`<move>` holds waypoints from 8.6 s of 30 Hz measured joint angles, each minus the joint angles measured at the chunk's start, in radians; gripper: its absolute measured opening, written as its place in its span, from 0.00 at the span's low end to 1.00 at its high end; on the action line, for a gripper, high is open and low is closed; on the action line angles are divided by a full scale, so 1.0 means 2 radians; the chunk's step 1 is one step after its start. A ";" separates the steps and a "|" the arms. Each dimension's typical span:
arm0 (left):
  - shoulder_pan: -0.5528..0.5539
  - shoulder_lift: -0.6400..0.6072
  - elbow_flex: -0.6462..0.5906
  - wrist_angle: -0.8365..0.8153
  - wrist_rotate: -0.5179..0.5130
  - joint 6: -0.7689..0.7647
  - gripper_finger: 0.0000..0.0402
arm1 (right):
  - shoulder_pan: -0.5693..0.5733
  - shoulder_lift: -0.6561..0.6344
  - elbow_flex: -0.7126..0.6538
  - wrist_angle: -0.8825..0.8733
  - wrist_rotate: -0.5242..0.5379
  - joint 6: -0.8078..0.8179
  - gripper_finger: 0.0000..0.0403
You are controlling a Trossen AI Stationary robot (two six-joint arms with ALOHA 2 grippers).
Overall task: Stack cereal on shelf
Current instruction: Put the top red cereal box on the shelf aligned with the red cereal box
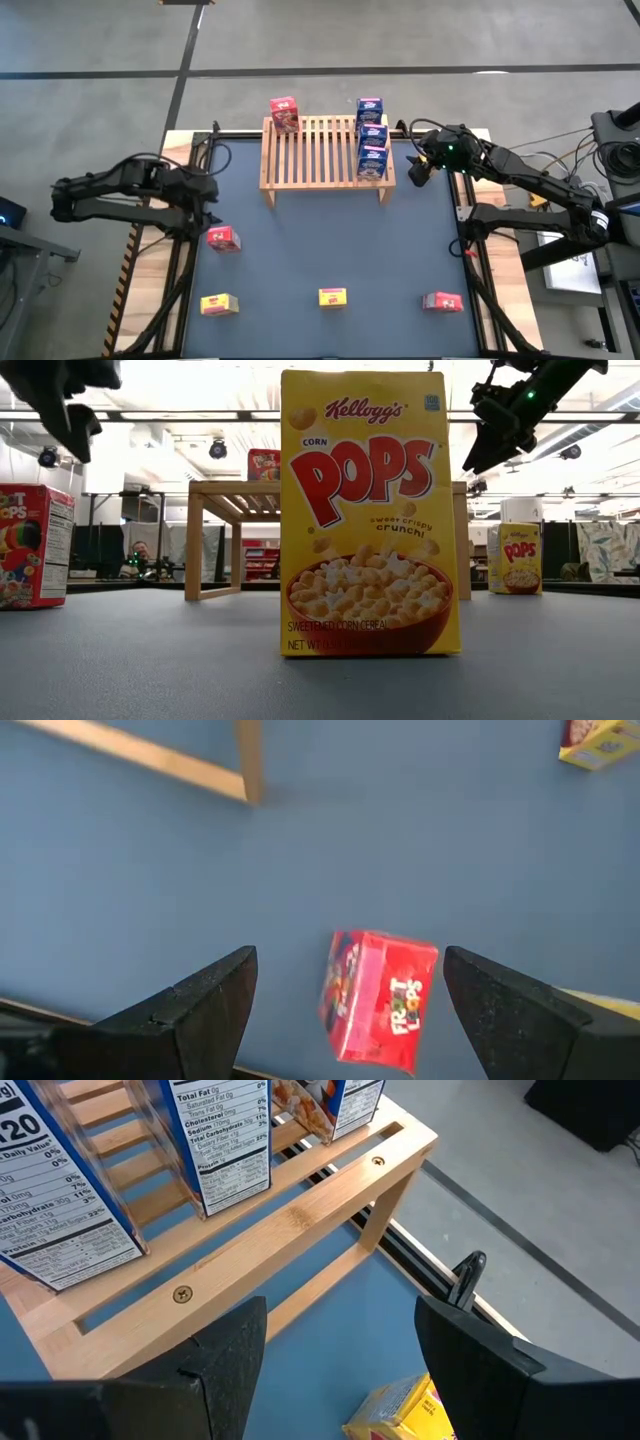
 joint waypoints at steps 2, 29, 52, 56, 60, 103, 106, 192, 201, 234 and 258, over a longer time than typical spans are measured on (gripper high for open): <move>0.000 -0.001 -0.013 0.001 0.008 -0.006 0.76 | 0.000 0.000 0.000 0.000 0.000 0.002 0.61; 0.000 -0.029 -0.035 0.034 0.034 -0.012 0.76 | 0.000 0.000 0.000 0.000 0.000 0.001 0.61; 0.000 -0.107 -0.064 0.036 0.048 -0.006 0.76 | 0.000 -0.017 0.000 -0.007 0.000 0.008 0.61; 0.000 -0.105 -0.085 0.036 0.095 -0.010 0.76 | 0.000 -0.016 0.000 -0.007 0.000 0.009 0.61; 0.000 -0.091 -0.099 0.036 0.129 -0.020 0.76 | 0.000 -0.016 0.000 -0.005 0.000 0.009 0.61; -0.001 0.010 -0.061 0.010 0.126 -0.037 0.75 | 0.000 -0.016 -0.010 -0.003 0.000 0.000 0.61; -0.001 0.010 -0.061 0.010 0.126 -0.037 0.75 | 0.000 -0.016 -0.010 -0.003 0.000 0.000 0.61; -0.254 0.030 -0.015 -0.016 -0.076 -0.194 0.95 | 0.000 -0.015 -0.010 0.027 0.000 -0.001 0.61; -0.254 0.030 -0.015 -0.013 -0.074 -0.194 0.95 | 0.000 -0.015 -0.010 0.031 0.000 -0.001 0.61; -0.254 0.034 -0.013 -0.011 -0.043 -0.207 0.95 | 0.000 -0.015 -0.009 0.035 0.000 0.000 0.61; -0.251 0.017 -0.070 -0.022 -0.090 -0.176 0.95 | 0.000 -0.015 -0.009 0.038 0.000 0.000 0.61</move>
